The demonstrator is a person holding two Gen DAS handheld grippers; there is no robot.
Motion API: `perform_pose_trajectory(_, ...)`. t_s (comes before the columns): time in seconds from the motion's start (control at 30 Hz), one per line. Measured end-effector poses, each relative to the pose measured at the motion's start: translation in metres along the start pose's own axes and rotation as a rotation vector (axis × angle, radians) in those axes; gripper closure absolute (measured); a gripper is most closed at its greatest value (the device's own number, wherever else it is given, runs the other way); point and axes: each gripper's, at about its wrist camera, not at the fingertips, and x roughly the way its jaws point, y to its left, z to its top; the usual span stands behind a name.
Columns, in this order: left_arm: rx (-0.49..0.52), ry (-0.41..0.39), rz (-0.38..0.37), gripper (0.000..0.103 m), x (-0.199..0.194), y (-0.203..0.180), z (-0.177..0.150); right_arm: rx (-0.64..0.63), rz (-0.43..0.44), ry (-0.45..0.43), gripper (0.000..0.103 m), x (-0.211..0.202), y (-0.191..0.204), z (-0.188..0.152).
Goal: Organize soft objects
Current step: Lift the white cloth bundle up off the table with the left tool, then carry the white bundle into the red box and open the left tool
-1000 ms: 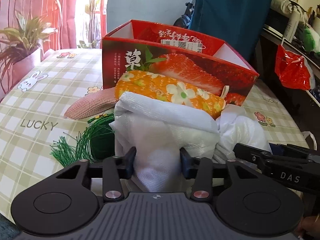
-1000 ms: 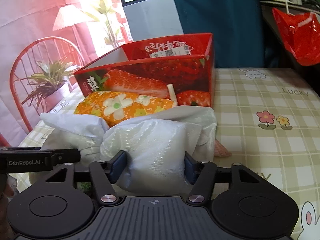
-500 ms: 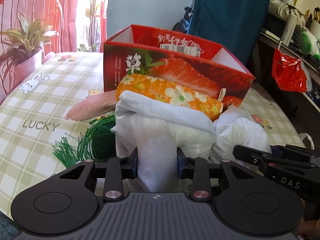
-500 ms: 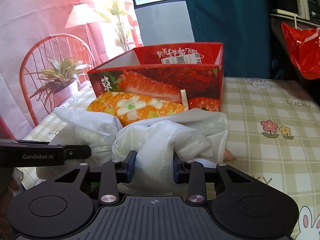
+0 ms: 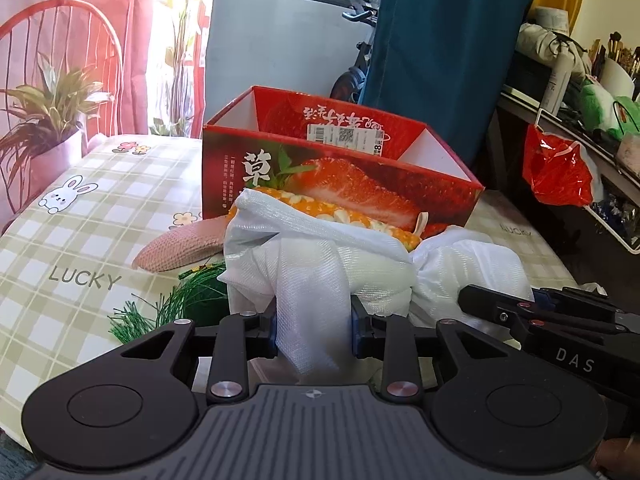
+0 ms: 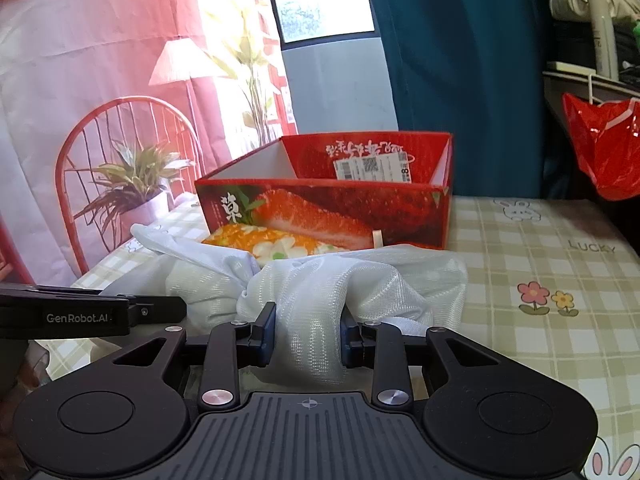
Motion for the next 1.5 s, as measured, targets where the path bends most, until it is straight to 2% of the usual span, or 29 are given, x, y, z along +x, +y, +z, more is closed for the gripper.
perform_pose_trajectory(0.5, -0.013, -0.016, -0.024, 0.070, -0.004, 0.003, 0.001, -0.014, 0.004, -0.026, 0.076, -0.004, 0.003, 0.003)
perform_pose_trajectory(0.7, -0.007, -0.063, -0.038, 0.071, -0.013, 0.003, 0.007, -0.026, 0.011, -0.062, 0.077, -0.012, 0.006, 0.011)
perform_pose_trajectory(1.0, -0.017, -0.143, -0.074, 0.075, -0.024, 0.012, 0.033, -0.095, 0.031, -0.131, 0.080, -0.025, 0.017, 0.043)
perform_pose_trajectory(1.13, -0.045, -0.110, -0.093, 0.077, -0.017, 0.014, 0.027, -0.087, 0.031, -0.125, 0.080, -0.024, 0.015, 0.049)
perform_pose_trajectory(1.27, -0.068, -0.061, -0.100, 0.078, -0.006, 0.018, 0.020, -0.062, 0.022, -0.077, 0.081, -0.014, 0.012, 0.037)
perform_pose_trajectory(1.5, -0.035, -0.079, -0.101, 0.084, -0.010, 0.018, 0.019, -0.049, 0.018, -0.067, 0.082, -0.010, 0.012, 0.030)
